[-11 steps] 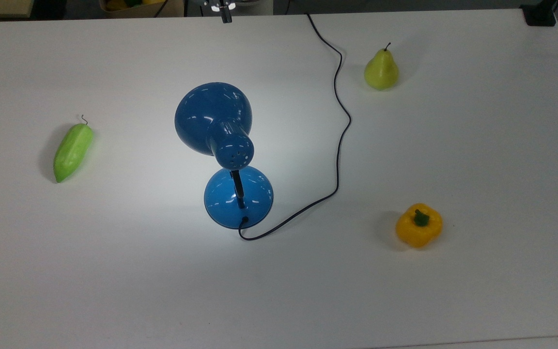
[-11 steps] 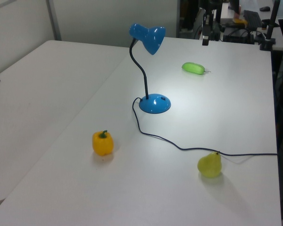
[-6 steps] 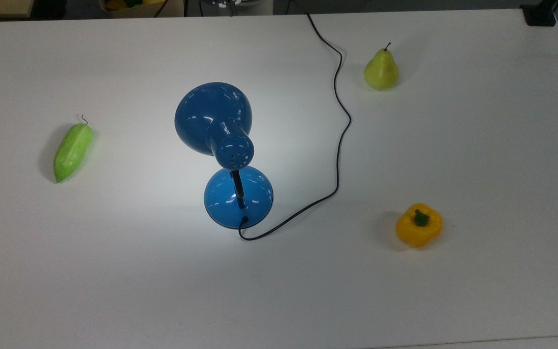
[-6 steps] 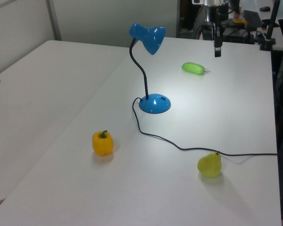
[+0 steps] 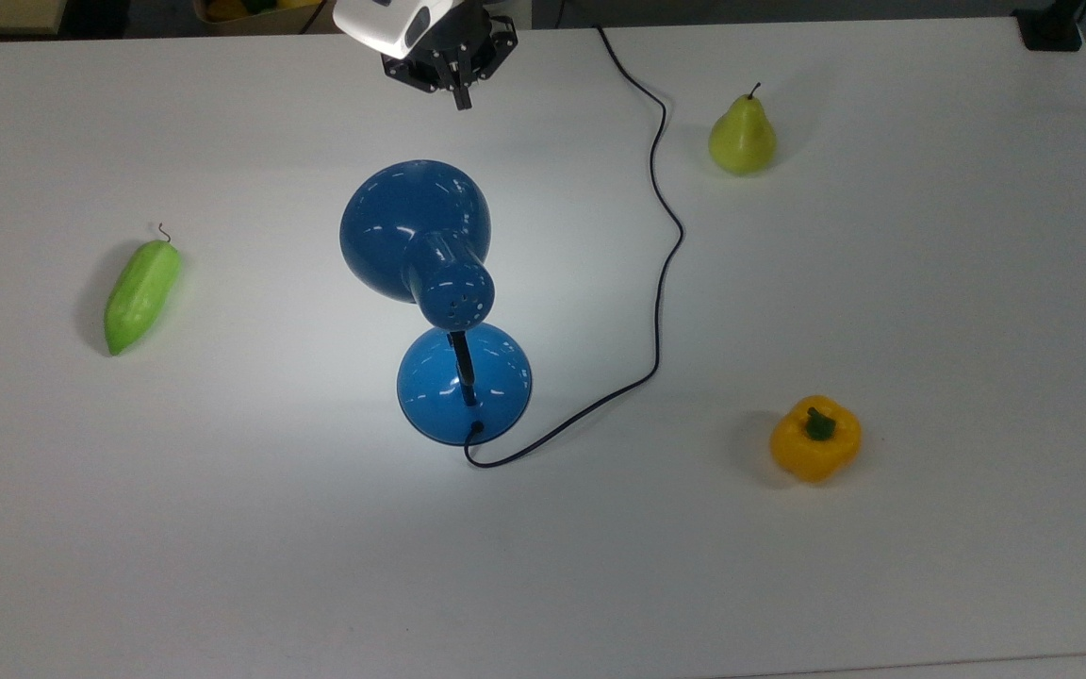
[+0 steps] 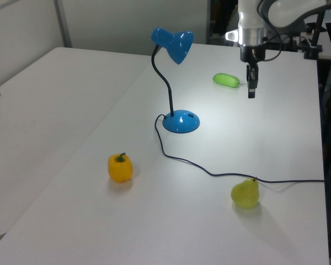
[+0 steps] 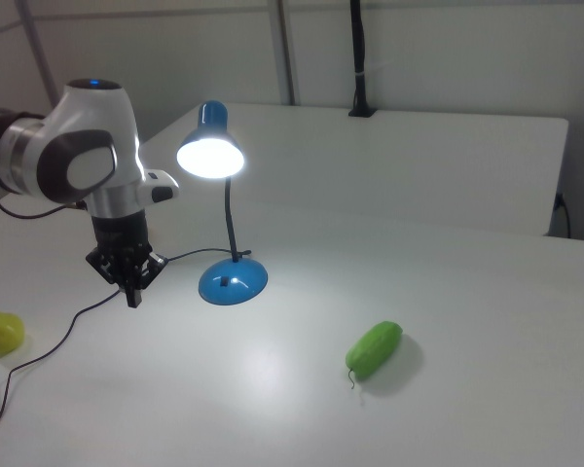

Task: Turn off lamp
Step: 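Bring the gripper down onto the switch on the blue lamp base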

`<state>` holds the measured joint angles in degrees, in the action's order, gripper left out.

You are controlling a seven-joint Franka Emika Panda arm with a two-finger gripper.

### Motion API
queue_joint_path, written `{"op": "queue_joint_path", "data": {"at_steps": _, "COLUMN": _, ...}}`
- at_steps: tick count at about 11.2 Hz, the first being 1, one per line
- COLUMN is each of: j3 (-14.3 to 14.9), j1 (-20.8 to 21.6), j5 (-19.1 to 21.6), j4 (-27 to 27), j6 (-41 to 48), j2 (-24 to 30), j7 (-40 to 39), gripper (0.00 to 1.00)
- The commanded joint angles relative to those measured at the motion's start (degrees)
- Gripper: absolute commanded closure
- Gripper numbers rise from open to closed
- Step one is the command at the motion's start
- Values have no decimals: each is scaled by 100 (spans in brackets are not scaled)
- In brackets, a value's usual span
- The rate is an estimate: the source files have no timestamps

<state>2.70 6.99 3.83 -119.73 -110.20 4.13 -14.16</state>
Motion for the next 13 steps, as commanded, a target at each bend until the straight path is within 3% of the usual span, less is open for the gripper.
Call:
{"op": "queue_joint_path", "data": {"at_steps": 1, "j3": 20, "j1": 118, "j5": -93, "j4": -681, "j6": -1393, "j2": 124, "j7": 369, "gripper": 100}}
{"op": "queue_joint_path", "data": {"at_steps": 11, "j3": 20, "j1": 136, "j5": -93, "j4": -683, "j6": -4550, "j2": -1176, "j7": 678, "gripper": 100}}
{"op": "queue_joint_path", "data": {"at_steps": 13, "j3": 20, "j1": 101, "j5": -93, "j4": -465, "j6": -4825, "j2": -1527, "j7": 678, "gripper": 100}}
